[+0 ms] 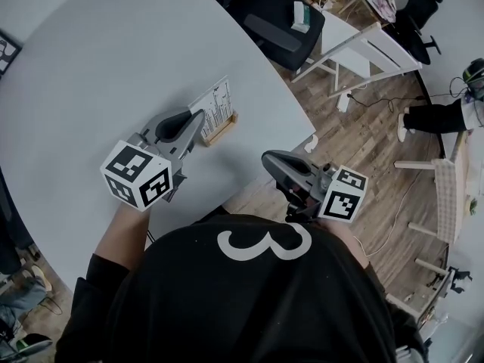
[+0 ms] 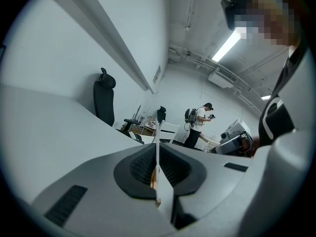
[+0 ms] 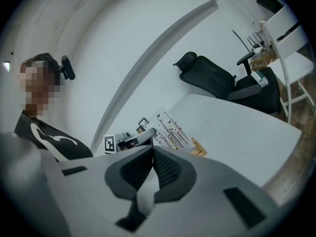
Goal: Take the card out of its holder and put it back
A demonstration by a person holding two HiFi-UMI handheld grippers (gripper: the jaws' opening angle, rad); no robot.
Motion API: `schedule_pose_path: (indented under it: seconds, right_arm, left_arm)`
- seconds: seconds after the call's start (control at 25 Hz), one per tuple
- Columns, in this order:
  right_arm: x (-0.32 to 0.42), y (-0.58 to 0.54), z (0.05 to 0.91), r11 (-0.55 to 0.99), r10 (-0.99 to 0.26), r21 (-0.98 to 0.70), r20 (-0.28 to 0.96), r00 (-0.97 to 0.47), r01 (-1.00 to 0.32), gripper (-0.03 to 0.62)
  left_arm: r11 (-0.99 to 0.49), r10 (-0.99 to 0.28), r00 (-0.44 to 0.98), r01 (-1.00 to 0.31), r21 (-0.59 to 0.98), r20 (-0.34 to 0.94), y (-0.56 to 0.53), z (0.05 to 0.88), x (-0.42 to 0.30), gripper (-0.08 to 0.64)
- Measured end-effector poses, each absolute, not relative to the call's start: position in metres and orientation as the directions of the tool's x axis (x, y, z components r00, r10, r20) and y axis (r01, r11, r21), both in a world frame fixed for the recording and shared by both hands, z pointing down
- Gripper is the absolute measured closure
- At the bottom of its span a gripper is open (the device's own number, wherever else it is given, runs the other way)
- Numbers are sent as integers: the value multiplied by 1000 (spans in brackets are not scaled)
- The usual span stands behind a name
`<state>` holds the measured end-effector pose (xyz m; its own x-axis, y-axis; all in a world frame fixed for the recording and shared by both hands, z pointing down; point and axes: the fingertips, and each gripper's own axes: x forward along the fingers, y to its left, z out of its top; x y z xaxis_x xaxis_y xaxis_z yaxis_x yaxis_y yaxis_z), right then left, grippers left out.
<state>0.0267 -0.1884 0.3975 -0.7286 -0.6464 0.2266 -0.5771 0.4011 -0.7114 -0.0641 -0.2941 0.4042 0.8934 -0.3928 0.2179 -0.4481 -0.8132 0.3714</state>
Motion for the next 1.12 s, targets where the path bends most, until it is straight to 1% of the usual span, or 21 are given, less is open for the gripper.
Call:
schedule_pose_path:
  seconds: [0.8,1.12]
  right_arm:
    - [24,-191,407,404,-642,-716,221,-734,-569,583]
    - [21,-191,411,397,-639,-726,221,-737,-562,583]
  left_arm:
    - [-834,-409,877,-471,288,252,-286,413,-54,535]
    - [-833,-410,872,-477,281,266,-284,415,-55,535]
